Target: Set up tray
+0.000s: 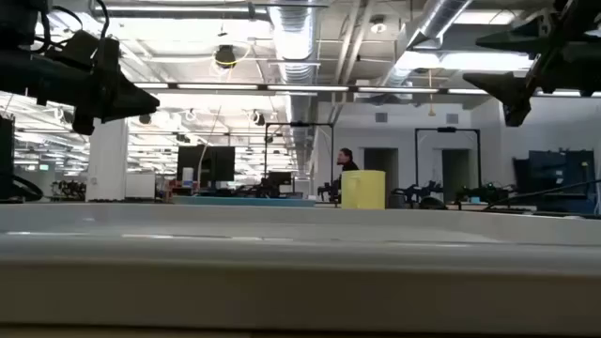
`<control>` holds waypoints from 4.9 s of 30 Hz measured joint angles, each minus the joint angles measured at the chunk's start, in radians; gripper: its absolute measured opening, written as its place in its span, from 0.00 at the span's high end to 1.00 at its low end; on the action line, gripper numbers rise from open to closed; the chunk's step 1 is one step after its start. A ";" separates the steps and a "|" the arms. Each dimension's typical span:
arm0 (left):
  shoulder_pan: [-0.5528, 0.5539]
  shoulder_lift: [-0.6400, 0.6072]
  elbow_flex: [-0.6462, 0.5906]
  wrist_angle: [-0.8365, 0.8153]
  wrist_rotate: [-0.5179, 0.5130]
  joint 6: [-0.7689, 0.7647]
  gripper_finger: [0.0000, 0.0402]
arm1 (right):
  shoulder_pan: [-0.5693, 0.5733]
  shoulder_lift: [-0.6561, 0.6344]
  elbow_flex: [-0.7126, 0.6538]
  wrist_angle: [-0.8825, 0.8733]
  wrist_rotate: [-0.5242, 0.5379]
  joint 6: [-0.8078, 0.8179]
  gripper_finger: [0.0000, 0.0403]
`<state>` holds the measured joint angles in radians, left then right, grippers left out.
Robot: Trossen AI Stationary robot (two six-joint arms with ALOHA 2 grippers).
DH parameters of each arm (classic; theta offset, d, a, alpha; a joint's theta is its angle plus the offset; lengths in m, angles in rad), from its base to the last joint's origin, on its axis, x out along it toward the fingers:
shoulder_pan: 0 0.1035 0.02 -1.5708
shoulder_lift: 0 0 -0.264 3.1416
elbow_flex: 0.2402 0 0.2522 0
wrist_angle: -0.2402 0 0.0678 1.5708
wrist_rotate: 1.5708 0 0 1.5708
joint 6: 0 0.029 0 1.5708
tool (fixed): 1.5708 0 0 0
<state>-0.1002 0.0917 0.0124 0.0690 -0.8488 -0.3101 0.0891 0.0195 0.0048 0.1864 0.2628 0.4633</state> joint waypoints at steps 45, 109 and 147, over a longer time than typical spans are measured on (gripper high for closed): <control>0.000 0.000 0.000 0.000 0.000 0.000 0.81 | 0.000 0.000 0.000 0.000 0.000 0.000 0.40; 0.000 0.000 0.000 0.010 0.155 -0.067 0.81 | 0.000 0.000 0.000 0.000 0.000 0.000 0.40; -0.002 0.069 0.000 0.085 0.339 -0.092 0.55 | -0.020 0.000 0.000 -0.002 0.312 0.056 0.40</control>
<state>-0.1020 0.1612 0.0124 0.1545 -0.5098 -0.4025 0.0692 0.0193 0.0048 0.1848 0.5750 0.5195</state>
